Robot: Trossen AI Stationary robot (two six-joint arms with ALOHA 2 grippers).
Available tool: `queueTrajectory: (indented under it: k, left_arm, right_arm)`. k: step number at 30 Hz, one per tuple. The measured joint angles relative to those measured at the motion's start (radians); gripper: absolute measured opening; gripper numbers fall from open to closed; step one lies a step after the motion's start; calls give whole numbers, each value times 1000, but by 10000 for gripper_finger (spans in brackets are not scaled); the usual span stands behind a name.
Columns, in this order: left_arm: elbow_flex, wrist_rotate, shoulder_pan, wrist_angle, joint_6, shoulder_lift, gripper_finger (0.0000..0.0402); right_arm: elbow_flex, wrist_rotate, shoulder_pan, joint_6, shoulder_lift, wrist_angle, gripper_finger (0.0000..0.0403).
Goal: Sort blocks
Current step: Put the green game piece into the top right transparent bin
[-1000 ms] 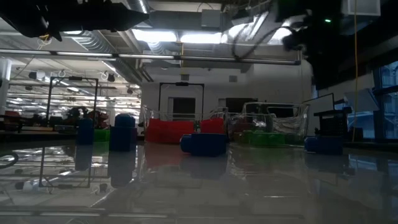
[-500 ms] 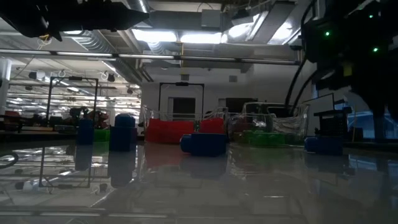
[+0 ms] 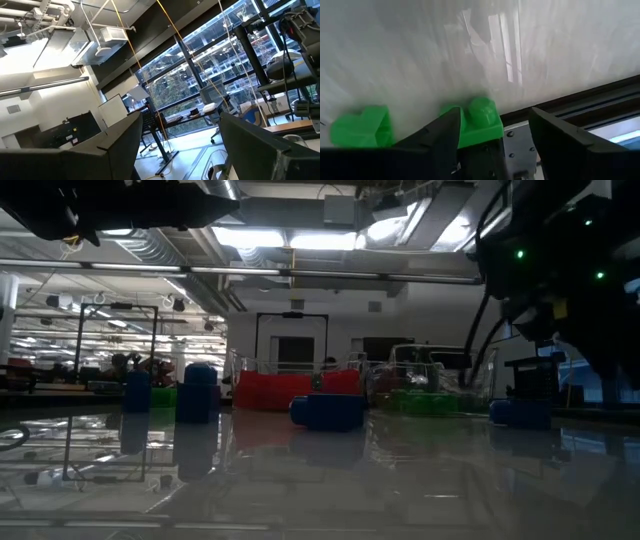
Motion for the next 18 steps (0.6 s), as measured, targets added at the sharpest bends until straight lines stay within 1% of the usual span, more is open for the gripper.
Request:
queueTrajectory:
  k: [5, 10, 18]
  left_arm:
    - [0, 0, 0, -1, -5, 0, 253]
    - [0, 0, 0, -1, -6, 0, 253]
    - [0, 0, 0, -1, -7, 0, 253]
  right_arm:
    - [-1, -11, -1, -38, 88, -15, 218]
    - [-1, -12, -1, -70, 173, -30, 194]
    - [-3, -16, -1, -112, 229, -43, 160]
